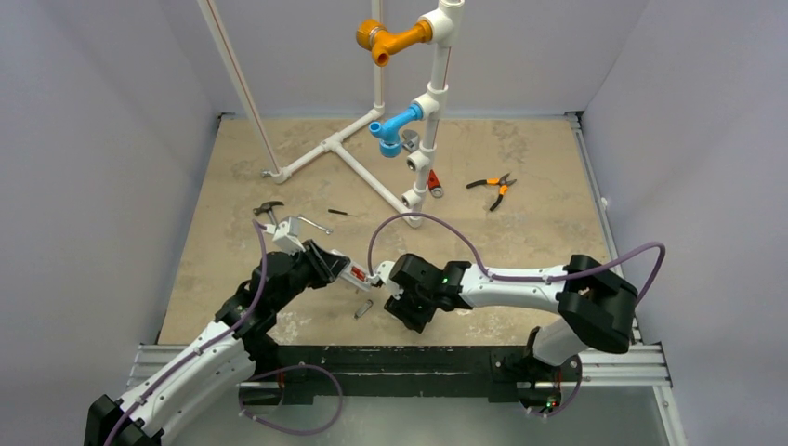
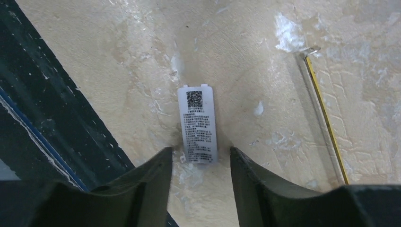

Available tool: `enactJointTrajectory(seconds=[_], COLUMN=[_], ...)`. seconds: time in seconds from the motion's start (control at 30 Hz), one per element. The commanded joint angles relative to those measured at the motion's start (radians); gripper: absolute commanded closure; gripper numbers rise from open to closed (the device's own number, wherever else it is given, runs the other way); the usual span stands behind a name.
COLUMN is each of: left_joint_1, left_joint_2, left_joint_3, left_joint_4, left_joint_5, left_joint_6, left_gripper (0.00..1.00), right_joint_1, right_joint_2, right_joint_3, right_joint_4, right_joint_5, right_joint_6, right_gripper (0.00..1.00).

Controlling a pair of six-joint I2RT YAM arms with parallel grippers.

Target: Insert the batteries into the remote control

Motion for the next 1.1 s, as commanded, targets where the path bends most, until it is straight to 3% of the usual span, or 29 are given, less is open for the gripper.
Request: enactJointTrajectory(seconds=[0.0,0.33,0.53,0.77,1.07], left_joint_1=[0.006,0.007,0.007,0.007,0.007], left_joint_2=[-0.018,0.004,0.017,0.023,0.039], left_joint_3=[0.035,0.047,0.049,0.052,0.059], left_joint_4=[0.014,0.016,0.022,0.024,0.033], left_joint_5=[-0.017,-0.016,-0.016,-0.015,-0.008], left_joint_6=[0.017,0.018,0.015,0.020,0.022], left_gripper=[1.00,1.00,1.00,1.00,1.00], right_joint_1=[0.013,0.012,0.015,0.082,0.137], right_joint_2=[0.004,-0.143,-0.190,-0.157,-0.003], right_joint_3=[0.017,-0.036,-0.028,0.019,0.061], right_joint_4=[0.023,0.101,0.059,-0.049,-0.098], right_joint_5=[0.047,0.103,0.049,0.068,0.175], right_joint_6=[0.023,0.049,-0.041,-0.043,0.018], right_gripper=[0.51,0.47,0.47,0.47,0.49])
